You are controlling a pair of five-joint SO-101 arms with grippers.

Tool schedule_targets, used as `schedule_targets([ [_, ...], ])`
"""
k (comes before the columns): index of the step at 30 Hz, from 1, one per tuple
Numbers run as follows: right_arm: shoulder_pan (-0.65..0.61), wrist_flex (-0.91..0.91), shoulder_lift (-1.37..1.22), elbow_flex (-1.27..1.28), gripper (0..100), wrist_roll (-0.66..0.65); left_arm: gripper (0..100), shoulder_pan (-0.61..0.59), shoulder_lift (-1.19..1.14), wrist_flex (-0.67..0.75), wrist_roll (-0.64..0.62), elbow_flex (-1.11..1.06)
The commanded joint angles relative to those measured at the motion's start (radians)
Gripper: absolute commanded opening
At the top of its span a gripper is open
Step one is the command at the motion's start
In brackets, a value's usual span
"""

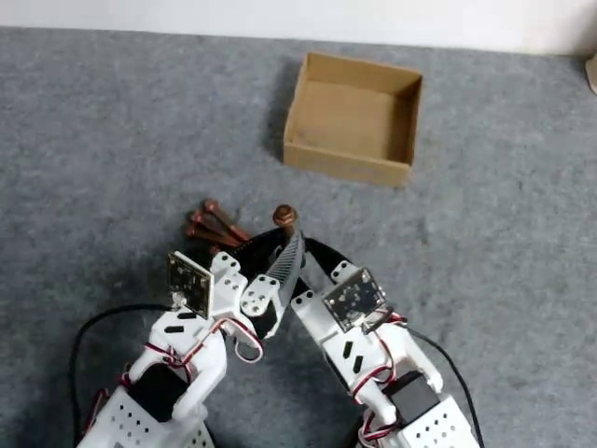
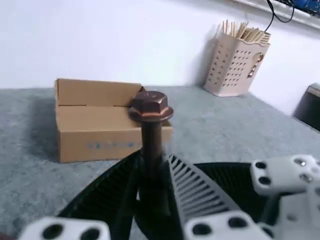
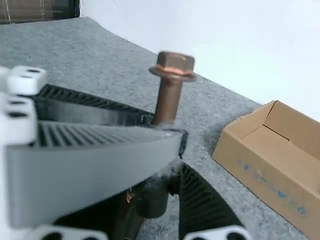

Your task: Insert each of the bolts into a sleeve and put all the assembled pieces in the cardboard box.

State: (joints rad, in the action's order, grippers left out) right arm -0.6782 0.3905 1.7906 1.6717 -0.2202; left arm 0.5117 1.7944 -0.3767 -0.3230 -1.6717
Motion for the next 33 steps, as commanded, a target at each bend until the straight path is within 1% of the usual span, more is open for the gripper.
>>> schedule_targets([
  [1, -0.008, -0.004, 0.015, 0.087, 0.5, -0.011, 1, 0.028, -0.004, -0.005, 0.009, -0.019],
  [5, 0.007, -0.005, 0.015, 0.087, 0.5, -0.011, 1, 0.007, -0.002, -0.005, 0.006, 0.002],
  [7, 0.030, -0.007, 0.015, 0.087, 0.5, -0.011, 4, -0.027, -0.002, -0.006, 0.005, 0.019],
  [9, 0.045, -0.007, 0.015, 0.087, 0.5, -0.011, 13, -0.039, -0.002, -0.011, 0.005, 0.025],
  [11, 0.047, -0.007, 0.015, 0.087, 0.5, -0.011, 28, -0.033, -0.005, -0.025, 0.005, 0.022],
  [13, 0.047, -0.007, 0.015, 0.087, 0.5, -0.011, 41, -0.015, -0.007, -0.078, 0.005, 0.028],
  [14, 0.047, -0.007, 0.015, 0.087, 0.5, -0.011, 45, 0.001, -0.004, -0.098, 0.005, 0.028],
  [15, 0.045, -0.007, 0.015, 0.087, 0.5, -0.009, 47, 0.018, -0.004, -0.112, 0.005, 0.030],
  [17, 0.045, -0.007, 0.015, 0.087, 0.5, -0.009, 47, 0.042, -0.004, -0.117, 0.005, 0.033],
  [20, 0.045, -0.007, 0.015, 0.088, 0.5, -0.009, 41, 0.045, -0.002, -0.117, -0.012, 0.068],
  [28, 0.045, -0.008, 0.015, 0.094, 0.5, -0.009, 28, -0.044, -0.002, -0.120, -0.184, 0.275],
  [30, 0.045, -0.008, 0.015, 0.094, 0.5, -0.009, 21, -0.085, -0.002, -0.118, -0.203, 0.302],
  [33, 0.048, -0.008, 0.015, 0.094, 0.5, -0.011, 3, -0.165, -0.002, -0.117, -0.178, 0.306],
])
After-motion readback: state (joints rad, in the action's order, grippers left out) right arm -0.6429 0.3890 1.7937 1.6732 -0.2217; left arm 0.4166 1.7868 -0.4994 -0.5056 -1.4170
